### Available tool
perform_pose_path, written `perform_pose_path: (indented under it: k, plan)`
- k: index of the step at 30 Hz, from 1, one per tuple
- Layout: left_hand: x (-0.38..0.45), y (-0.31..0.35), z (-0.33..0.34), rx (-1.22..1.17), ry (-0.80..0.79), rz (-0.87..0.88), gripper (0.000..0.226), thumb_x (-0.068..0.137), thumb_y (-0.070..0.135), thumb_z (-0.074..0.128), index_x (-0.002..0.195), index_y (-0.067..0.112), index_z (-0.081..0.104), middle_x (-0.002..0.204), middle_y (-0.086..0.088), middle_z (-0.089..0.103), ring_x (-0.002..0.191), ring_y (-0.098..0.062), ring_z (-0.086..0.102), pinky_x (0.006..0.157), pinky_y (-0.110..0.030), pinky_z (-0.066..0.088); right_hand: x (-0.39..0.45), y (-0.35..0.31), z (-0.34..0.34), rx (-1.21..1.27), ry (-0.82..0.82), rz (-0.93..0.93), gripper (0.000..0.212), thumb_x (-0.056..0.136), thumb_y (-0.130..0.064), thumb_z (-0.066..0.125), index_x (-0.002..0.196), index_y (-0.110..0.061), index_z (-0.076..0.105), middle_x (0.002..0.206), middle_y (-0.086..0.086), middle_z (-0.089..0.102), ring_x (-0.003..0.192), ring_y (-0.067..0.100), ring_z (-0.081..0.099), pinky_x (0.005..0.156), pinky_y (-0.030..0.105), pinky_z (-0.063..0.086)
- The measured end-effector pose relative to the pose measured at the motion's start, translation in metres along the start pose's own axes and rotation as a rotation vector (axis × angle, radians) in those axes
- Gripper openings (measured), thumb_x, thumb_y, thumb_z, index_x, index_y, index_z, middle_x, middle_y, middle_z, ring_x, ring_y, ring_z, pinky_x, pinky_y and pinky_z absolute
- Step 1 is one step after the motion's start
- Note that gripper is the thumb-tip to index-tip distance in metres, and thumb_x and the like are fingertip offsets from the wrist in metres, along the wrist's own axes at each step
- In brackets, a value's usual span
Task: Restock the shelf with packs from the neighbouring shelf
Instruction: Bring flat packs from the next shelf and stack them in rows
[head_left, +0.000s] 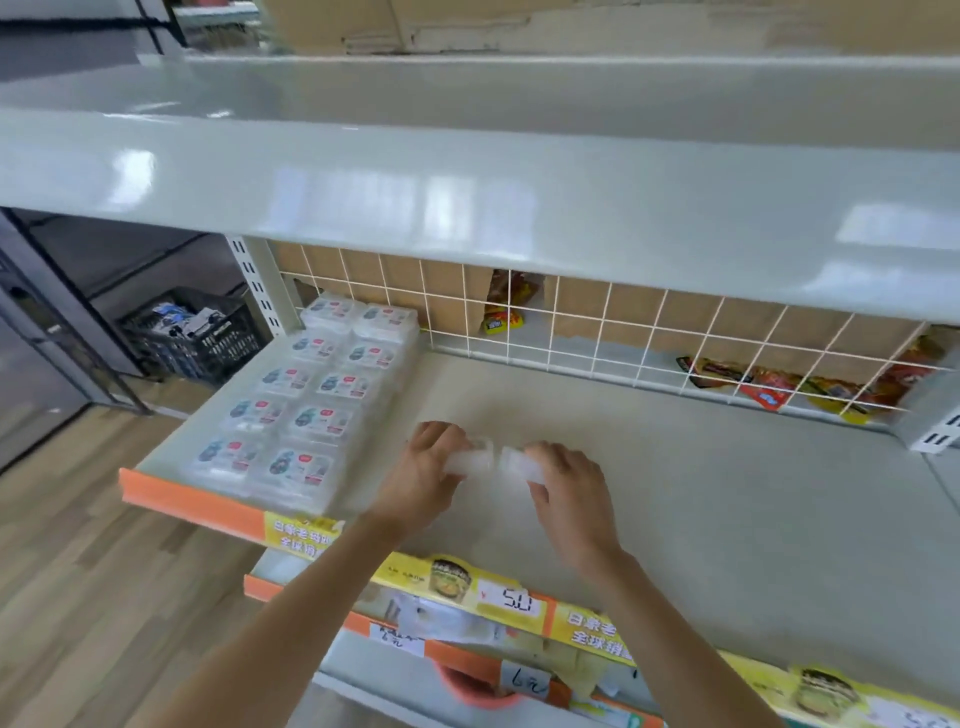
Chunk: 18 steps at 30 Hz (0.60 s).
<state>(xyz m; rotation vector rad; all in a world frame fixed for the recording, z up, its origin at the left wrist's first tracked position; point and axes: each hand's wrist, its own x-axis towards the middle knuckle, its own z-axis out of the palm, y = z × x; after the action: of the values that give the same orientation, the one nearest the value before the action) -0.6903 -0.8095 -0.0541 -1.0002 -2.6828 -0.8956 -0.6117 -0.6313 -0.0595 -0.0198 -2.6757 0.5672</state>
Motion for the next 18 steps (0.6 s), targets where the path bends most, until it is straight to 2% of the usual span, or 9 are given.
perform_pose_path:
  k: [2, 4, 6, 7, 9, 12, 13, 18]
  plan:
    - [-0.006, -0.009, 0.003, -0.046, -0.020, 0.032, 0.048, 0.066, 0.011, 0.065, 0.108, 0.022, 0.046, 0.113, -0.011, 0.058, 0.108, -0.016, 0.041, 0.094, -0.011, 0.028, -0.005, -0.006, 0.006, 0.019, 0.017, 0.011, 0.065, 0.047, 0.000, 0.080, 0.098, -0.024, 0.047, 0.088, 0.002, 0.066, 0.081, 0.028, 0.063, 0.075, 0.032, 0.047]
    - [-0.011, -0.014, 0.006, -0.115, -0.044, 0.002, 0.053, 0.067, 0.023, 0.069, 0.115, 0.021, 0.046, 0.121, -0.003, 0.051, 0.112, -0.012, 0.043, 0.096, -0.005, 0.026, -0.012, -0.005, 0.014, 0.051, 0.007, 0.003, 0.060, 0.056, -0.013, 0.078, 0.103, -0.023, 0.044, 0.103, 0.007, 0.066, 0.100, 0.031, 0.060, 0.090, 0.035, 0.038]
    - [-0.012, -0.018, 0.009, -0.194, -0.058, -0.082, 0.063, 0.067, 0.025, 0.077, 0.121, 0.013, 0.046, 0.123, 0.005, 0.041, 0.112, -0.010, 0.045, 0.094, -0.003, 0.028, -0.015, -0.001, 0.020, 0.115, 0.013, 0.038, 0.050, 0.068, -0.034, 0.064, 0.111, -0.022, 0.040, 0.119, 0.009, 0.061, 0.121, 0.027, 0.042, 0.100, 0.032, 0.028]
    - [-0.012, -0.018, 0.011, -0.226, -0.061, -0.116, 0.068, 0.067, 0.022, 0.079, 0.124, 0.011, 0.043, 0.123, 0.007, 0.039, 0.111, -0.009, 0.046, 0.092, -0.001, 0.027, -0.017, 0.001, 0.022, 0.156, -0.005, 0.067, 0.052, 0.071, -0.040, 0.057, 0.115, -0.022, 0.036, 0.126, 0.010, 0.056, 0.126, 0.024, 0.032, 0.104, 0.032, 0.027]
    - [-0.010, -0.020, 0.012, -0.265, -0.059, -0.159, 0.076, 0.068, 0.018, 0.079, 0.130, 0.012, 0.035, 0.123, 0.006, 0.036, 0.111, -0.011, 0.045, 0.091, -0.003, 0.028, -0.017, 0.000, 0.022, 0.223, -0.035, 0.096, 0.060, 0.071, -0.042, 0.052, 0.123, -0.019, 0.030, 0.133, 0.012, 0.044, 0.129, 0.017, 0.021, 0.105, 0.032, 0.026]
    - [-0.010, -0.021, 0.010, -0.288, -0.061, -0.196, 0.082, 0.068, 0.014, 0.077, 0.134, 0.013, 0.029, 0.128, 0.001, 0.036, 0.112, -0.012, 0.044, 0.092, -0.013, 0.034, -0.016, -0.004, 0.016, 0.312, -0.042, 0.164, 0.068, 0.067, -0.029, 0.057, 0.128, -0.010, 0.034, 0.127, -0.002, 0.032, 0.120, 0.000, 0.019, 0.100, 0.009, 0.018]
    - [-0.011, -0.022, 0.011, -0.291, -0.063, -0.190, 0.081, 0.069, 0.013, 0.076, 0.134, 0.013, 0.029, 0.128, 0.000, 0.037, 0.113, -0.013, 0.045, 0.092, -0.014, 0.034, -0.016, -0.005, 0.014, 0.338, -0.041, 0.191, 0.068, 0.065, -0.024, 0.059, 0.127, -0.009, 0.035, 0.124, -0.006, 0.029, 0.116, -0.002, 0.021, 0.096, 0.006, 0.020]
    - [-0.012, -0.024, 0.009, -0.297, -0.047, -0.128, 0.073, 0.067, 0.008, 0.070, 0.131, 0.010, 0.035, 0.118, 0.004, 0.038, 0.111, -0.017, 0.046, 0.092, -0.014, 0.035, -0.017, -0.005, 0.013, 0.317, -0.042, 0.276, 0.062, 0.069, -0.007, 0.068, 0.124, -0.012, 0.038, 0.114, -0.009, 0.030, 0.108, 0.006, 0.030, 0.083, 0.013, 0.027]
